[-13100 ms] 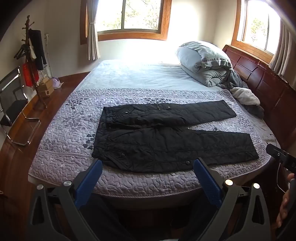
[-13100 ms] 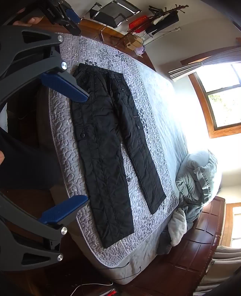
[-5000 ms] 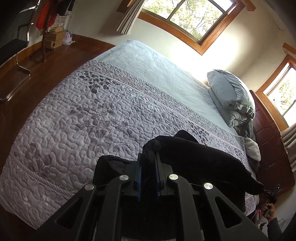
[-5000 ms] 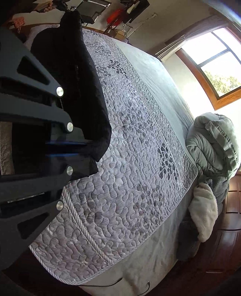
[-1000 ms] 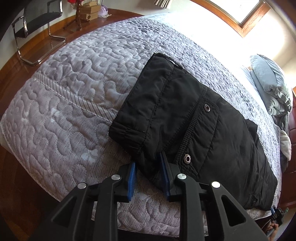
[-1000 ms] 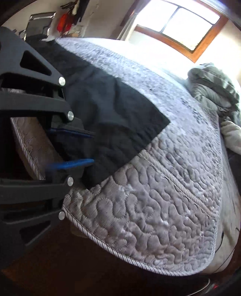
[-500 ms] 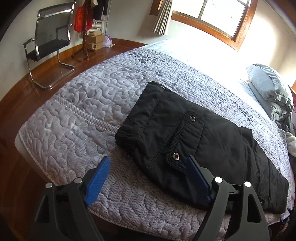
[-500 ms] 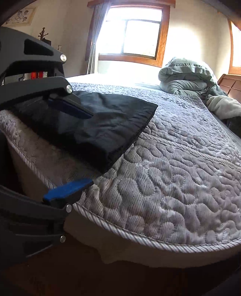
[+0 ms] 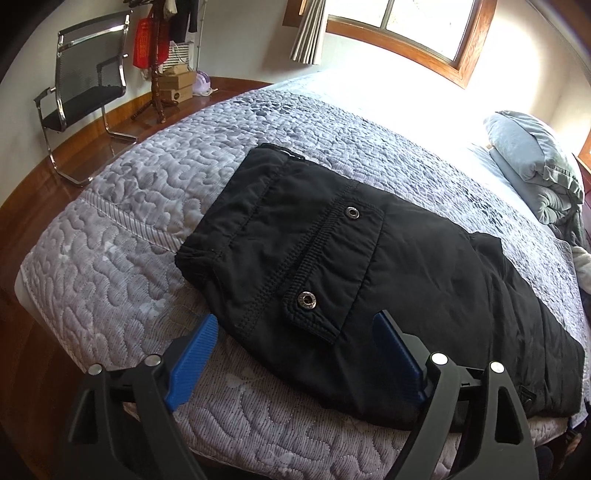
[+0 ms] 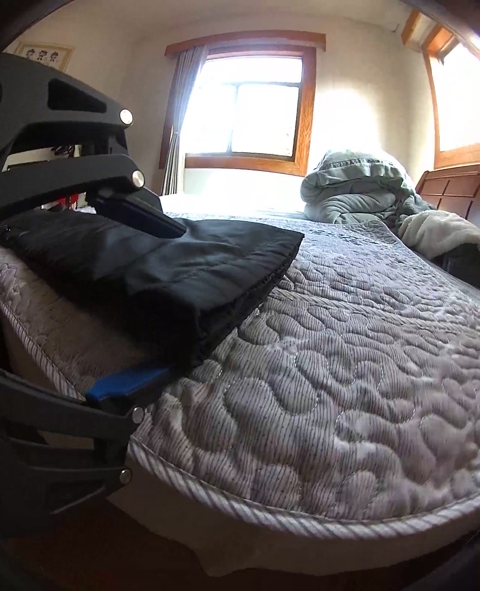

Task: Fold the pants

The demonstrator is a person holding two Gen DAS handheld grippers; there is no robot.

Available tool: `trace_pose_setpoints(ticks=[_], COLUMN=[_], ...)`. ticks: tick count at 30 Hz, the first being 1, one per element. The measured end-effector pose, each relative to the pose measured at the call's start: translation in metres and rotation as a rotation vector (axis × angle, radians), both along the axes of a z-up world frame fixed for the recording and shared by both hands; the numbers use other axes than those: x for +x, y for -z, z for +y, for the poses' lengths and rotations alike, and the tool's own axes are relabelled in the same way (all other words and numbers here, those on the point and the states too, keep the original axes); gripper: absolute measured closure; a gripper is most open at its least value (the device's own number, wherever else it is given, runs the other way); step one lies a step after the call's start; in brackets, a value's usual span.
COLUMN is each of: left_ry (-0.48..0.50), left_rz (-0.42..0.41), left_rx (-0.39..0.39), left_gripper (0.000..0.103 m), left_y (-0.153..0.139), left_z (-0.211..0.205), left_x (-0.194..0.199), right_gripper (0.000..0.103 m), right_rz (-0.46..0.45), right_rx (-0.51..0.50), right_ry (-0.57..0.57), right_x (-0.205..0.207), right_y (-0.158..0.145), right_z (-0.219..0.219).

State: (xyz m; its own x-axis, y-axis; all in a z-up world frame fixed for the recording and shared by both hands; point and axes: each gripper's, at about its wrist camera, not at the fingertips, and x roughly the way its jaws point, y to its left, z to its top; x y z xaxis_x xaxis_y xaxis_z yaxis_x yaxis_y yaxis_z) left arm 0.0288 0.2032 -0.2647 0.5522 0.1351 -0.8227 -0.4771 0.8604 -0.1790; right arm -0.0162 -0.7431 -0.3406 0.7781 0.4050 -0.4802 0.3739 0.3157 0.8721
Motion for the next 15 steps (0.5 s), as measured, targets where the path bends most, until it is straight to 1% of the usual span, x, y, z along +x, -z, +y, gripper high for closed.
trace_pose_setpoints(ticks=[3, 5, 7, 8, 9, 11, 12, 14, 15], left_ry=[-0.003, -0.003, -0.011, -0.017, -0.024, -0.031, -0.033, -0.041, -0.047], left_rz=[-0.001, 0.012, 0.021, 0.02, 0.015, 0.009, 0.013, 0.016, 0.015], left_rx=[0.0, 0.008, 0.009, 0.007, 0.003, 0.002, 0.004, 0.002, -0.001], left_gripper=[0.014, 0.014, 0.014, 0.014, 0.014, 0.013, 0.013, 0.013, 0.012], left_y=[0.003, 0.006, 0.007, 0.007, 0.007, 0.007, 0.008, 0.01, 0.011], left_z=[-0.003, -0.005, -0.005, -0.005, -0.004, -0.004, -0.005, -0.005, -0.005], left_x=[0.003, 0.006, 0.007, 0.007, 0.007, 0.007, 0.007, 0.009, 0.009], right_gripper=[0.035, 0.037, 0.038, 0.044, 0.048, 0.048, 0.046, 0.046, 0.05], right_rz=[-0.038, -0.071, -0.07, -0.072, -0.078, -0.081, -0.08, -0.082, -0.078], right_rx=[0.008, 0.031, 0.013, 0.004, 0.003, 0.025, 0.037, 0.031, 0.02], right_ry=[0.001, -0.018, -0.025, -0.025, -0.022, -0.013, -0.012, -0.022, -0.033], right_x=[0.009, 0.021, 0.023, 0.021, 0.017, 0.016, 0.019, 0.024, 0.027], right_y=[-0.003, -0.005, -0.002, 0.001, 0.003, 0.006, 0.006, 0.0, -0.003], right_z=[0.003, 0.004, 0.008, 0.009, 0.01, 0.008, 0.007, 0.007, 0.008])
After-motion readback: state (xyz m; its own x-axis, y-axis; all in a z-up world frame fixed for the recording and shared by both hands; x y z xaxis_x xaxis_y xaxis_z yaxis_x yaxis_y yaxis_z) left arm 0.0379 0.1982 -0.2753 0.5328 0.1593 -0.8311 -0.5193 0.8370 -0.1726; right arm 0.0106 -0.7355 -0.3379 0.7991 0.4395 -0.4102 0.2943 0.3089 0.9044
